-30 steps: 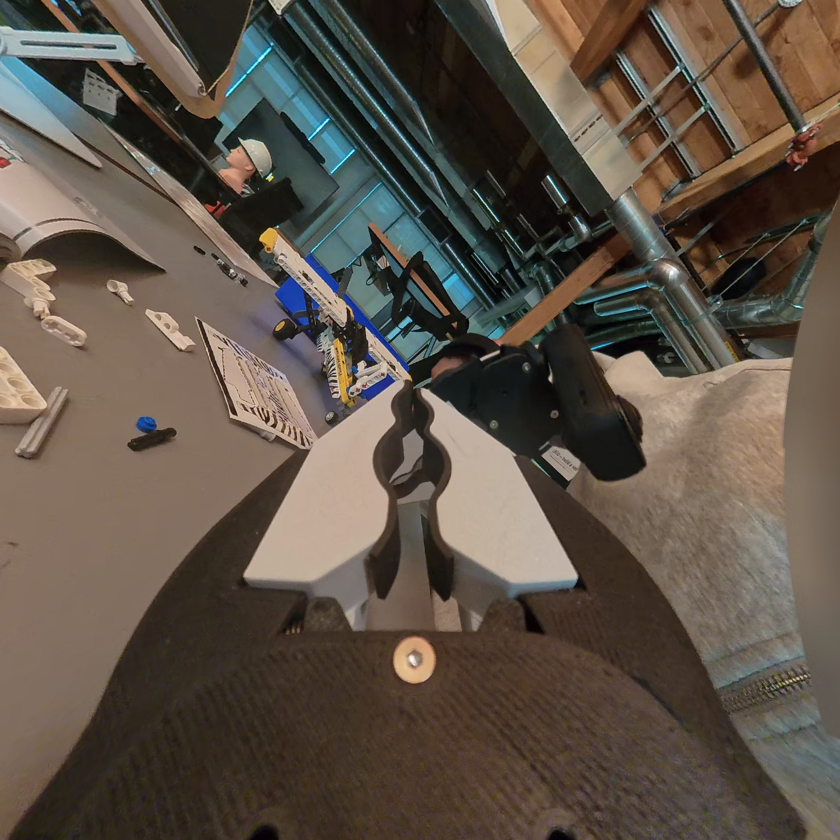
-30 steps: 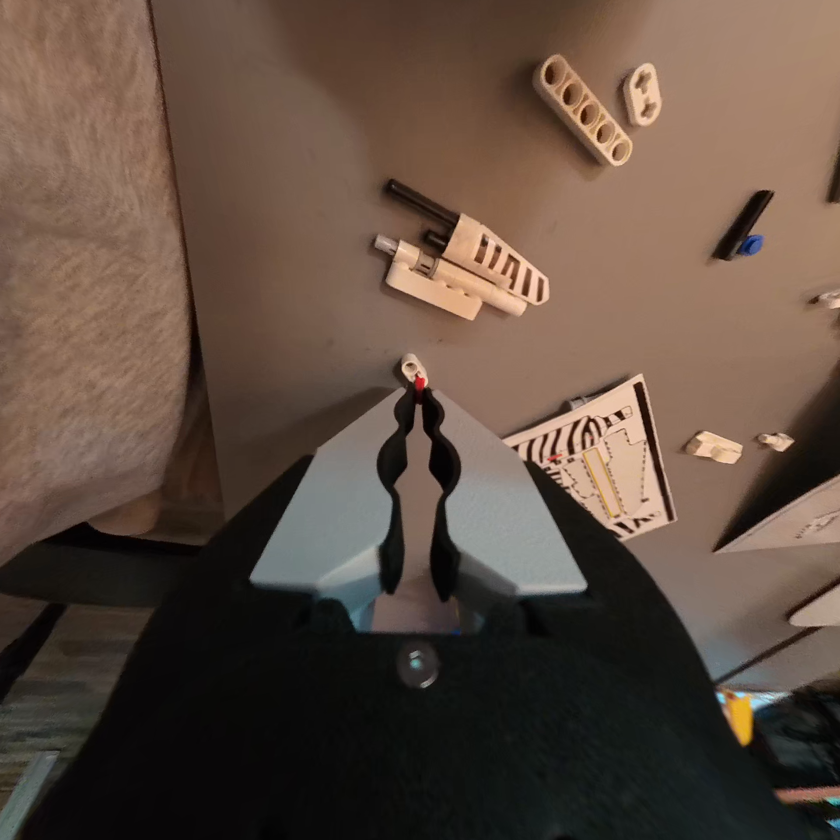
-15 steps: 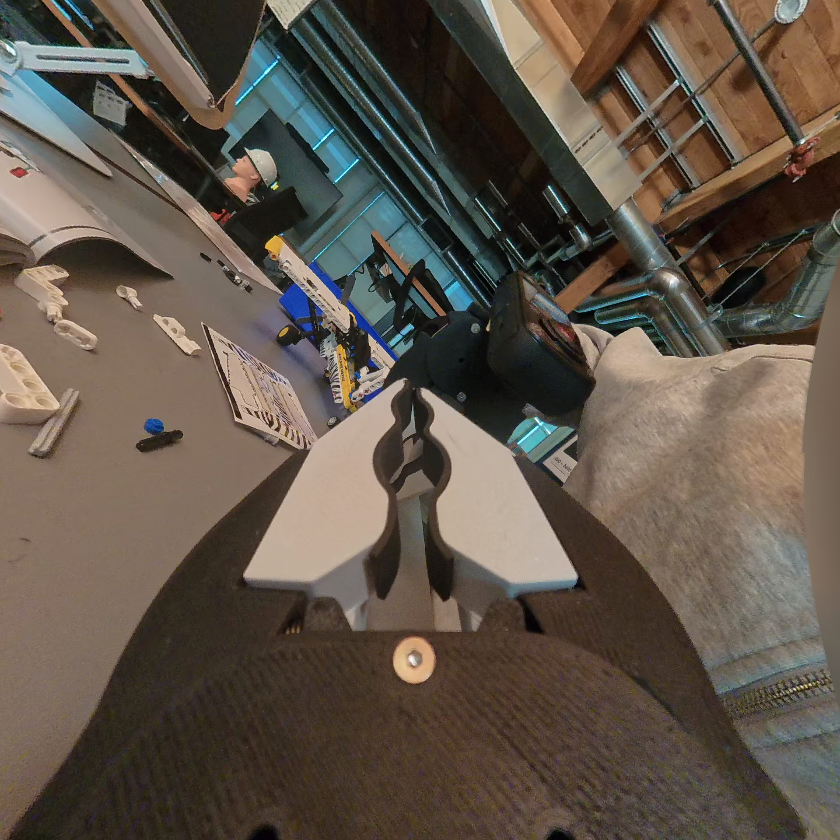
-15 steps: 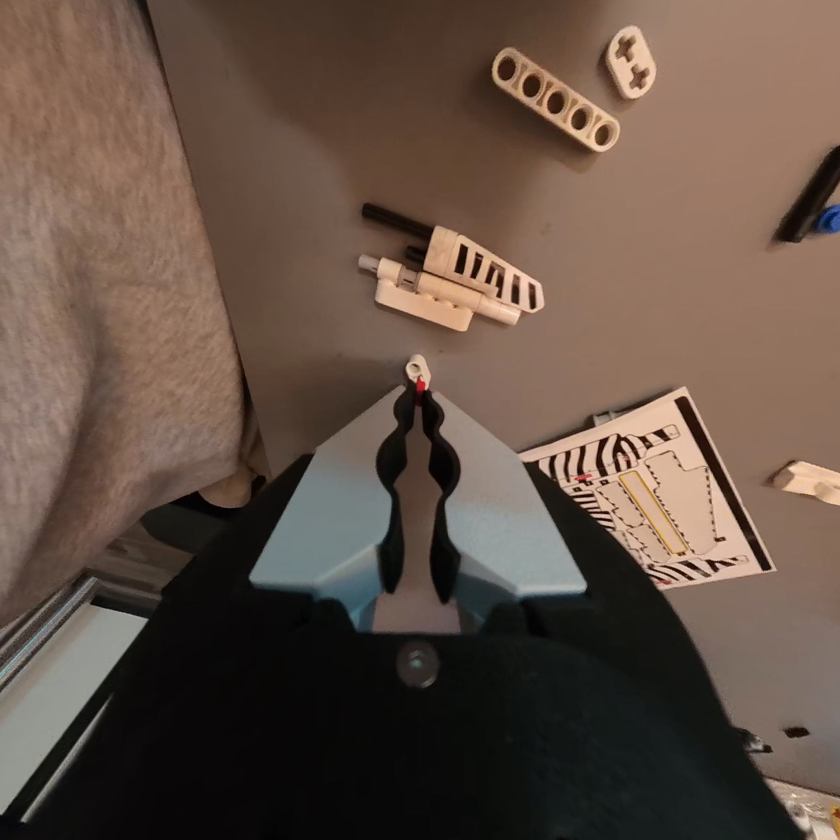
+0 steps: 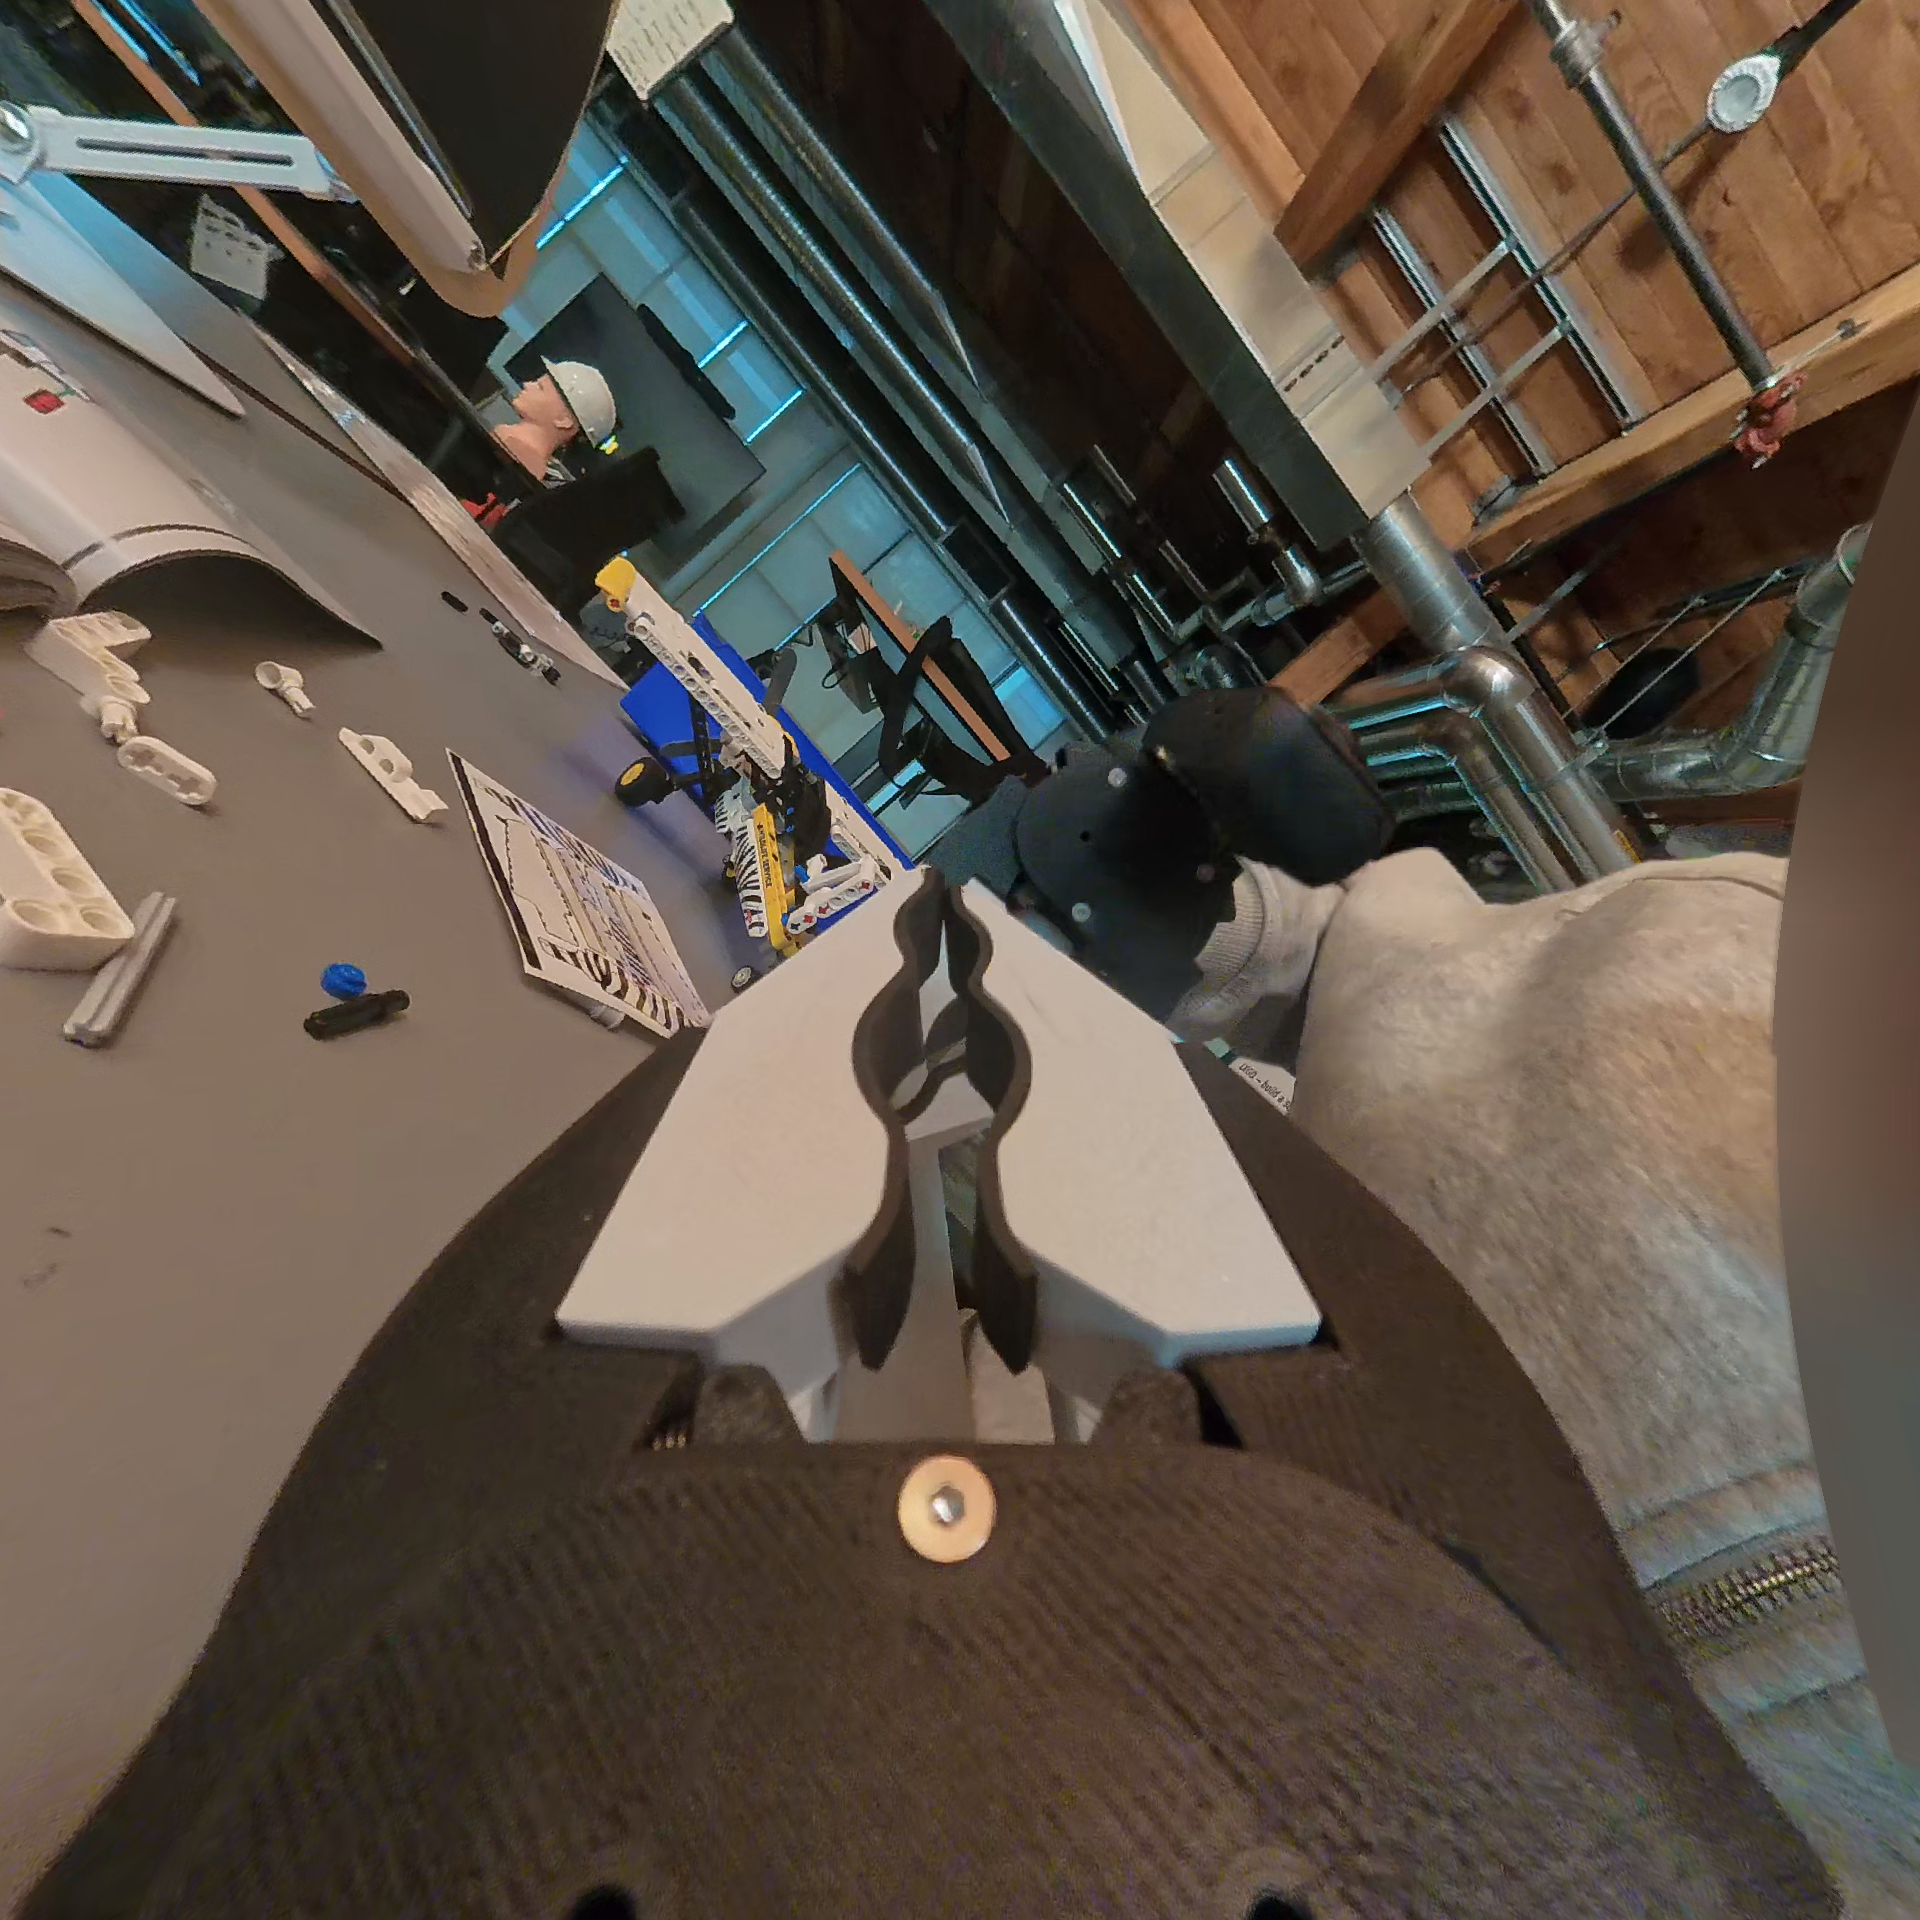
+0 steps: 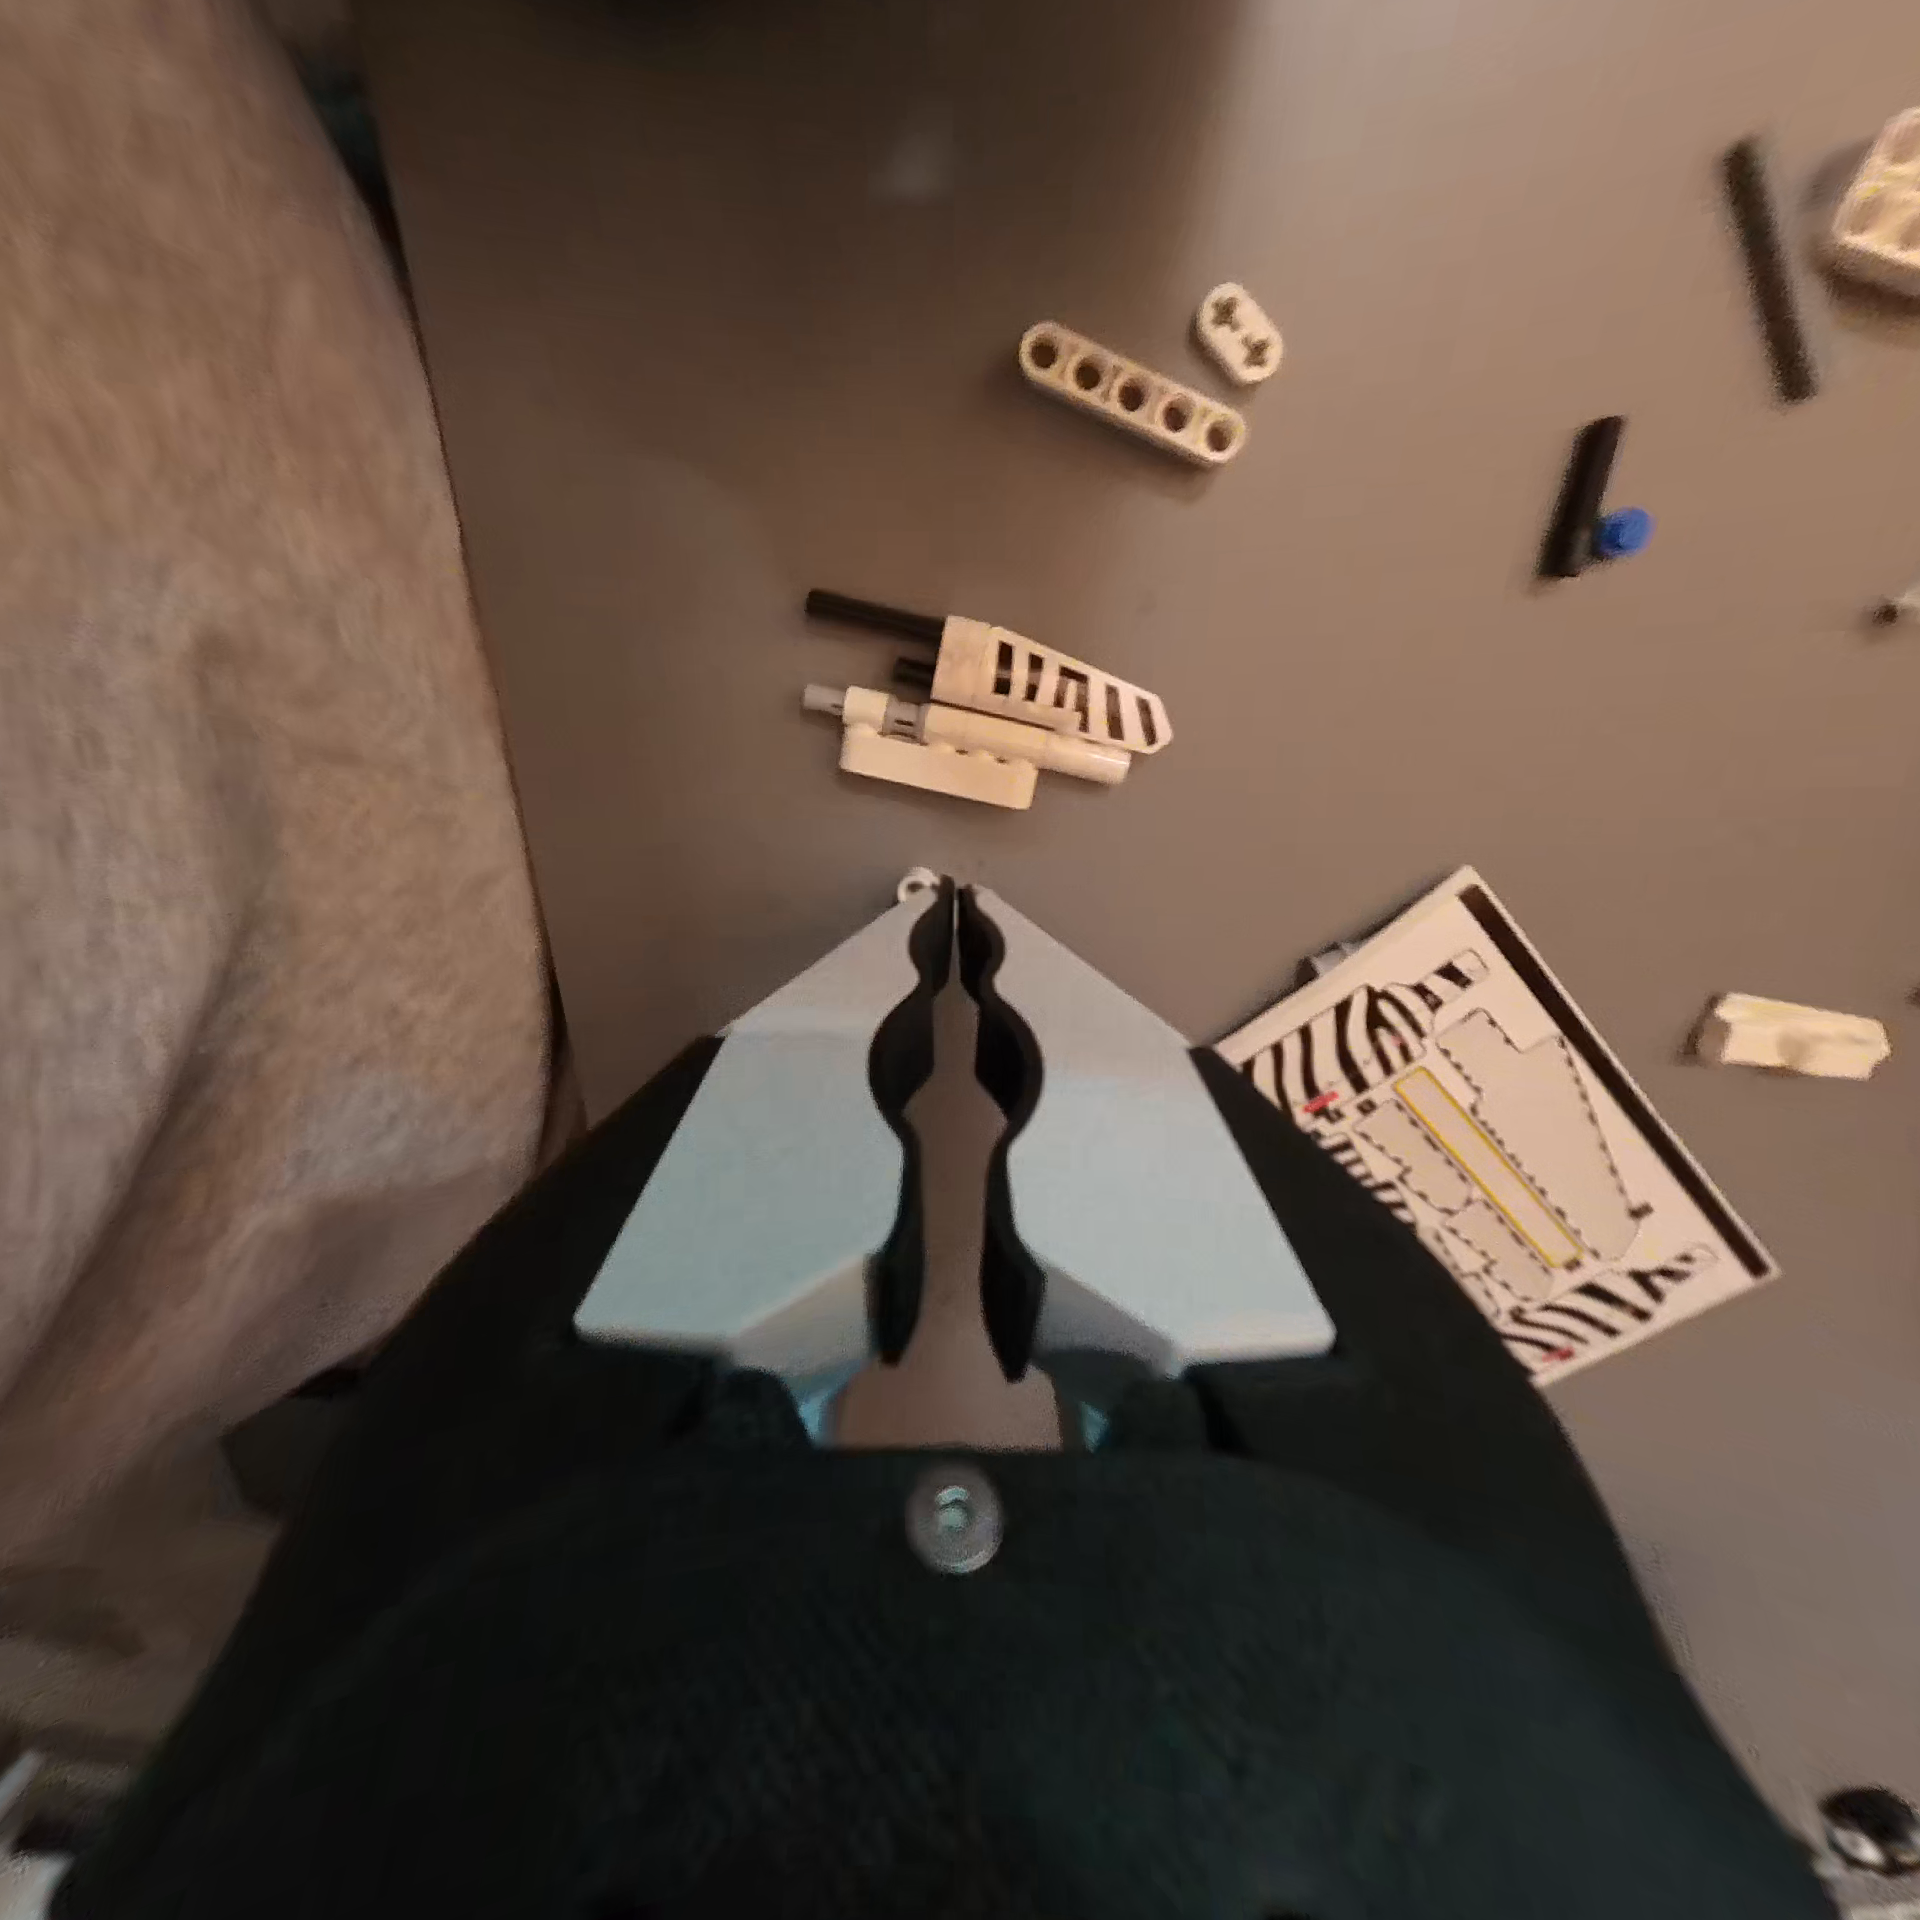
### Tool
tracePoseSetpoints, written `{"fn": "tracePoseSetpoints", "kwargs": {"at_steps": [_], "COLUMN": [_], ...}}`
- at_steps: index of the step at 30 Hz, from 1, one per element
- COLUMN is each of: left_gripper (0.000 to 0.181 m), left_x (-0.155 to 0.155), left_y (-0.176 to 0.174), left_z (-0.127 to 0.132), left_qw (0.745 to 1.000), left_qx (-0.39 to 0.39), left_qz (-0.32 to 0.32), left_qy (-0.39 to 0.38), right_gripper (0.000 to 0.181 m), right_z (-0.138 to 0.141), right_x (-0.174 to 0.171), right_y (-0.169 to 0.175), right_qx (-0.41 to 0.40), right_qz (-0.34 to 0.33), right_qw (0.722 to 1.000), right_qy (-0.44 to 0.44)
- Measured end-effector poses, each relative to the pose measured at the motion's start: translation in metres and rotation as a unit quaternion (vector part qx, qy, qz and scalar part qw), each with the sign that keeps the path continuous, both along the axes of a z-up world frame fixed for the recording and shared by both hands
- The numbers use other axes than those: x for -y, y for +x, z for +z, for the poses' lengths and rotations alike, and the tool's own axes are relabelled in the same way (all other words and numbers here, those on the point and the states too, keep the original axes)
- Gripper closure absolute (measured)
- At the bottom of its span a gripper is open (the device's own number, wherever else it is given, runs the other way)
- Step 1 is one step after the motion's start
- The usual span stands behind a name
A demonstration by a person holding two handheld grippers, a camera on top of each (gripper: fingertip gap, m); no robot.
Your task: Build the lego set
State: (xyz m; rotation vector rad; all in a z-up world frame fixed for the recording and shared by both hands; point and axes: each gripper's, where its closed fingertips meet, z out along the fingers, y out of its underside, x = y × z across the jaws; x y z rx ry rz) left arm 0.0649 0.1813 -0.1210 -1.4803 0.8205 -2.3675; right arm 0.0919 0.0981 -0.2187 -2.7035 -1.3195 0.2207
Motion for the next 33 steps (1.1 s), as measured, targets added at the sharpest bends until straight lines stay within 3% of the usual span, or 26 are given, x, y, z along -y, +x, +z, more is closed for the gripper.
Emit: {"fn": "tracePoseSetpoints", "kwargs": {"at_steps": [7,15,33], "left_gripper": [0.181,0.181,0.181], "left_x": [0.002,0.003,0.002], "left_y": [0.001,0.002,0.001], "left_z": [-0.002,-0.003,-0.002], "left_qw": [1.000,1.000,1.000], "left_qx": [-0.007,-0.011,-0.006], "left_qz": [0.000,0.001,-0.002], "left_qy": [0.008,0.013,0.004], "right_gripper": [0.165,0.178,0.179], "right_z": [0.000,-0.005,-0.006], "right_x": [0.012,0.009,0.010], "right_y": [0.009,0.005,0.005], "right_qx": [0.006,0.002,0.017], "right_qz": [-0.018,0.010,0.010], "right_qw": [0.999,1.000,1.000], "right_qy": [0.027,0.029,-0.020]}}
